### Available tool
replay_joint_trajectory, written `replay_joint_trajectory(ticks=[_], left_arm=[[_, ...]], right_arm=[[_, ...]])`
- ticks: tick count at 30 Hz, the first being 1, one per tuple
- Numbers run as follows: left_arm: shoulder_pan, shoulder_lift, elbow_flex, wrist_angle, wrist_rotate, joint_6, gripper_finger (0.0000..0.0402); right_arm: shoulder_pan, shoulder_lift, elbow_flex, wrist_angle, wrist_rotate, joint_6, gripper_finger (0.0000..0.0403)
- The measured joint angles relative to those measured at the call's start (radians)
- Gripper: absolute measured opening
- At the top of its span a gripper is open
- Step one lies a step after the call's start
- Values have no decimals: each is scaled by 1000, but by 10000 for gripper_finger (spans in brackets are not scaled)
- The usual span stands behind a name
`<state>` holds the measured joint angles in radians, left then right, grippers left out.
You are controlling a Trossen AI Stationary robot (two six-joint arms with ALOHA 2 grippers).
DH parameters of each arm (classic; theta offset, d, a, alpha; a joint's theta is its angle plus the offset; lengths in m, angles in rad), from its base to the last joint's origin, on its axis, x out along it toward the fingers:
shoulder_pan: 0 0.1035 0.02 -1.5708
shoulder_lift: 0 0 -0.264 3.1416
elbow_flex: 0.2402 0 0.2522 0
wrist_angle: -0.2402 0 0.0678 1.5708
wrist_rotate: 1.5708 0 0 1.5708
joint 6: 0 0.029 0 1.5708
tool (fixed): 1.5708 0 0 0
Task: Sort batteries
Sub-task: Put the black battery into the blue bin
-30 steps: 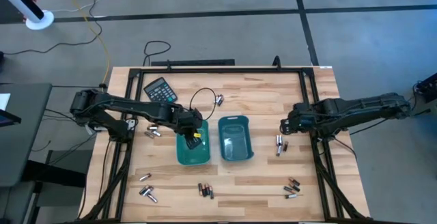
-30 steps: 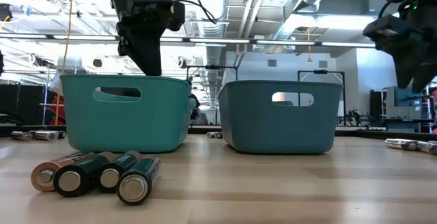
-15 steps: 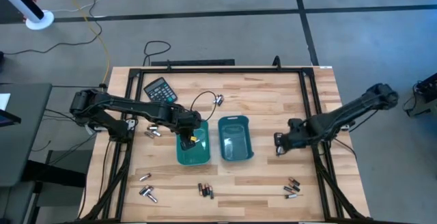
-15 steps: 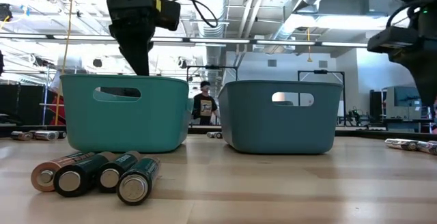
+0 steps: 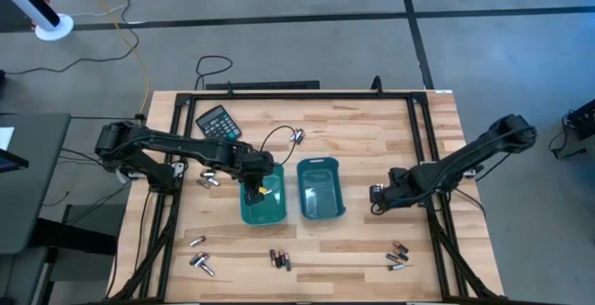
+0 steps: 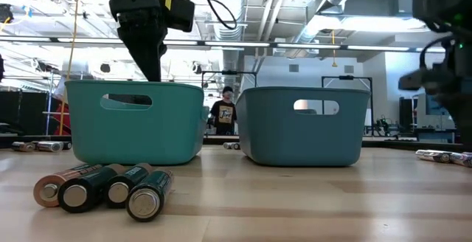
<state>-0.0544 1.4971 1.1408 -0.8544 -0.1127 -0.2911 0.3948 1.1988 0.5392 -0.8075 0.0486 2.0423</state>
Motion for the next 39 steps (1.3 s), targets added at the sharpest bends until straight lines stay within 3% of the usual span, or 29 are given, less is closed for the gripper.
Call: replay_joint_trajectory(ticks=[9,20,30,39], left_arm=[[0,0,0,-24,1,-24,112],[0,0,0,-14,0,-55,112],[0,0,0,5,0,-59,112],[0,0,0,34,0,-16,112]], right_arm=[[-5,-4,-68,58,2,-5,117],[-2,-23,-74,37,6,-61,12],[40,-106,65,-245,4,-66,19],[48,-118,278,-428,89,-200,19]])
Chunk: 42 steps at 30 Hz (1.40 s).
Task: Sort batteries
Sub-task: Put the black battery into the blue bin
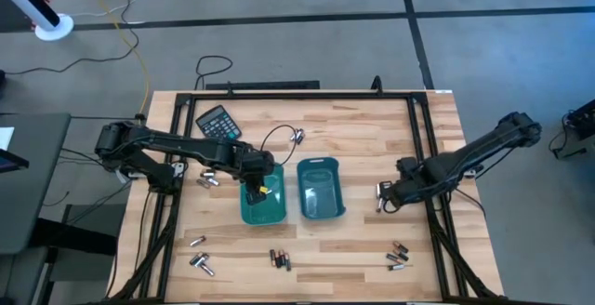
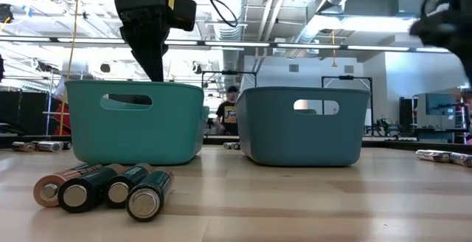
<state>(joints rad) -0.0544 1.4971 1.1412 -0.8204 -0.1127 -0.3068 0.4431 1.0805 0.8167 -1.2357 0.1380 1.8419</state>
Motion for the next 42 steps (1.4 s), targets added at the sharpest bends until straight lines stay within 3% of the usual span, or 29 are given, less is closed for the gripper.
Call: replay_joint_trajectory(ticks=[11,18,26,34,42], left_arm=[[0,-125,0,101,-10,35,112],[0,-158,0,98,-36,26,112],[-27,-157,0,99,-49,11,112],[-61,-161,-4,97,-81,-21,112],[-85,-357,-252,275,-82,-158,106]], right_arm=[[-92,60,196,-9,94,-280,18],[-226,214,382,113,106,-697,18],[-344,492,581,177,-46,-1060,17],[-395,746,667,204,-186,-1252,17],[-407,876,667,280,-257,-1294,17]])
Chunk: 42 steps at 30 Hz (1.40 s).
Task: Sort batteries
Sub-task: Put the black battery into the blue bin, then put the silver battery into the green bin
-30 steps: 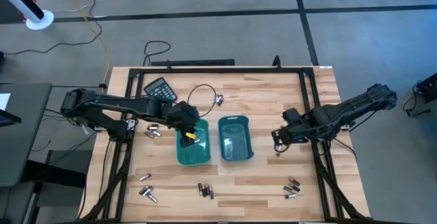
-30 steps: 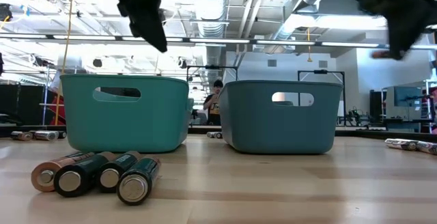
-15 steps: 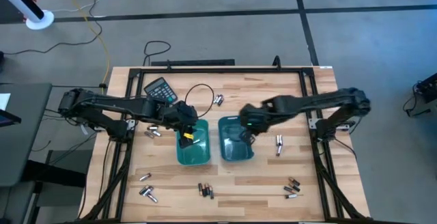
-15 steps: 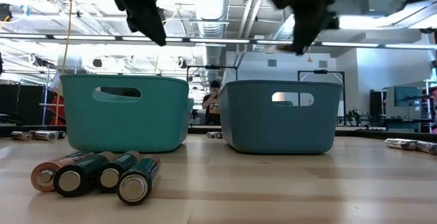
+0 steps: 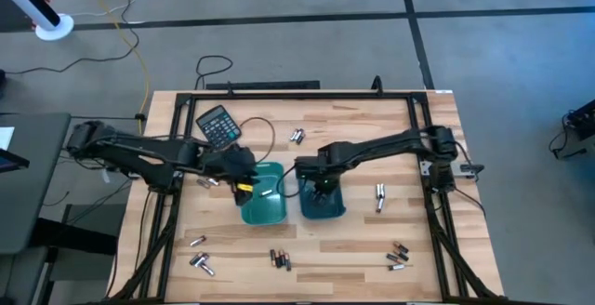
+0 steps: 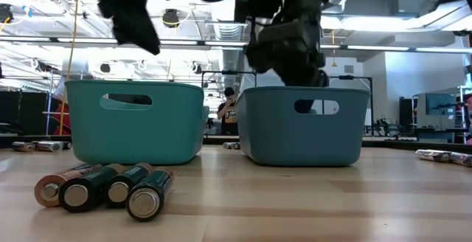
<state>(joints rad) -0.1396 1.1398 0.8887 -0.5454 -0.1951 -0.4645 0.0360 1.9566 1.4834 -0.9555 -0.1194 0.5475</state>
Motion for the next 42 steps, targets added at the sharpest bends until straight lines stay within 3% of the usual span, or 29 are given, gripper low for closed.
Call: replay_joint_trajectory(ticks=[5,10,19,27,35,42], left_arm=[[-16,-147,-142,106,0,-97,103],[-18,-231,-203,113,0,-140,102],[-18,-250,-213,108,0,-110,102],[-18,-248,-213,107,0,-88,102],[40,-250,-212,100,37,-83,102],[130,-250,-138,-127,80,-50,102]], right_arm=[[1,30,0,10,-19,1,25],[2,22,0,30,-18,9,59],[3,22,0,37,-15,28,112],[2,13,0,13,-17,34,136],[-6,-176,0,-29,36,36,125],[50,-386,-45,16,200,78,122]])
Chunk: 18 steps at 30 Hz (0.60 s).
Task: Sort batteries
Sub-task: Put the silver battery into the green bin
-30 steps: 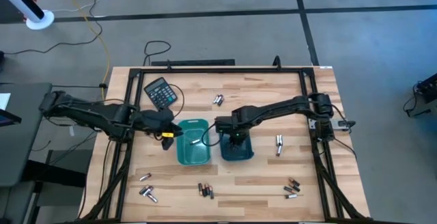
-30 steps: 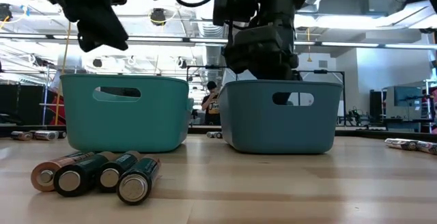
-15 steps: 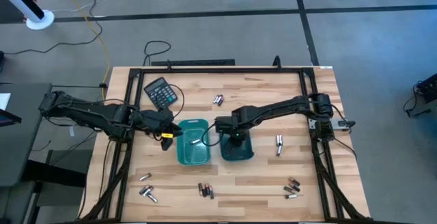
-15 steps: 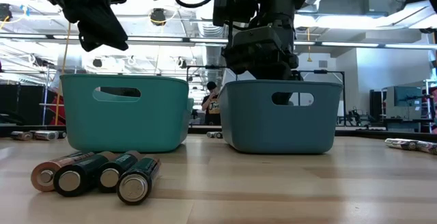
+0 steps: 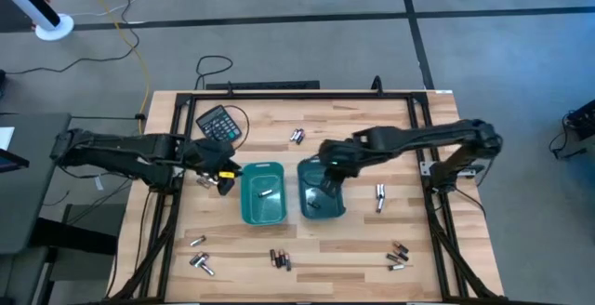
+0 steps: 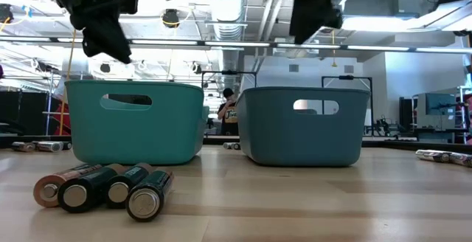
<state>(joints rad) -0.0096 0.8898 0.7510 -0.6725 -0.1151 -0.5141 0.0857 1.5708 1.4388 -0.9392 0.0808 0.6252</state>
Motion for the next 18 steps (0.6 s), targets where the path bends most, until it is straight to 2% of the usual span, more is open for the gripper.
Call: replay_joint_trajectory(ticks=[4,10,18], left_arm=[[26,0,50,-144,4,86,102],[30,24,64,-259,5,220,102],[30,196,64,-425,31,353,102]], right_arm=[[42,-103,-112,75,55,80,122],[79,-190,-285,196,60,208,122],[89,-193,-374,304,60,276,121]])
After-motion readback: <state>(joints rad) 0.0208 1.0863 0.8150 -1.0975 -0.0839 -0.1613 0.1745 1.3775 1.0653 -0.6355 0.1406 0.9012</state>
